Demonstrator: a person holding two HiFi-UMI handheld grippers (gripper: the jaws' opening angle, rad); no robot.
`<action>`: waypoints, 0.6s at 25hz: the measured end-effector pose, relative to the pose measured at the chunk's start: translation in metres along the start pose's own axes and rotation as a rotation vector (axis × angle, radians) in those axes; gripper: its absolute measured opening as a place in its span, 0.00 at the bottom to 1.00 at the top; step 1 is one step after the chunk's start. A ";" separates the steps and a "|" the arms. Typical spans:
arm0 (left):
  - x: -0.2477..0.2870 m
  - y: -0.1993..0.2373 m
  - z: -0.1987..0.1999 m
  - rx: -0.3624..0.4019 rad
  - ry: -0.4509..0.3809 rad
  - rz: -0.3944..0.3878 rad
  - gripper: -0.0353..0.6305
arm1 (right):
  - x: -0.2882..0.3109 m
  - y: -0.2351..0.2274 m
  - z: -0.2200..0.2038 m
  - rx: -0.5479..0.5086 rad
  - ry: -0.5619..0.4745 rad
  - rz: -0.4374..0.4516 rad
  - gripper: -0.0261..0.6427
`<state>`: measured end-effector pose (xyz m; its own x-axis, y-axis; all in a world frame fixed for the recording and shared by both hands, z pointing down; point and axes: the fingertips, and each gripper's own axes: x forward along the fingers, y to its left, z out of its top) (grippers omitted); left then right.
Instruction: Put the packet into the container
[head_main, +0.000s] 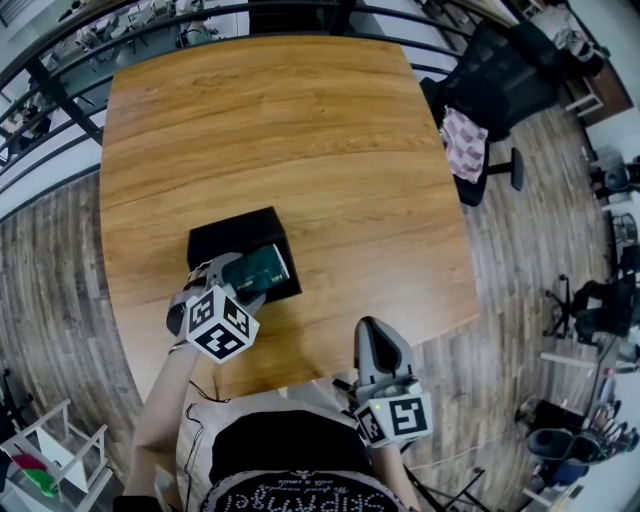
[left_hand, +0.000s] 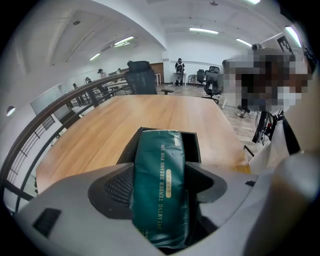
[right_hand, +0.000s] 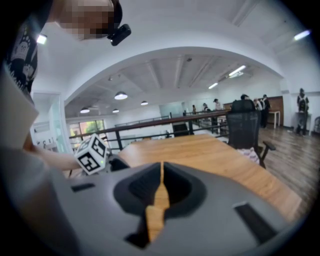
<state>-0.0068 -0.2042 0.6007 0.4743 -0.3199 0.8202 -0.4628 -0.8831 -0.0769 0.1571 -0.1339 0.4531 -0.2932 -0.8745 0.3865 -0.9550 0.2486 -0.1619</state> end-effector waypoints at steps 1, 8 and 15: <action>0.002 0.000 -0.002 0.000 0.011 -0.002 0.57 | 0.000 0.000 0.000 0.001 0.001 0.000 0.10; 0.009 -0.002 -0.005 -0.010 0.041 -0.013 0.57 | -0.001 0.001 -0.002 0.003 0.004 0.001 0.10; 0.016 -0.002 -0.001 -0.026 0.046 -0.022 0.57 | 0.001 -0.005 -0.001 0.002 0.012 0.000 0.10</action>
<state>0.0005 -0.2074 0.6146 0.4500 -0.2840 0.8467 -0.4722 -0.8803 -0.0444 0.1616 -0.1359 0.4556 -0.2938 -0.8693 0.3975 -0.9549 0.2477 -0.1640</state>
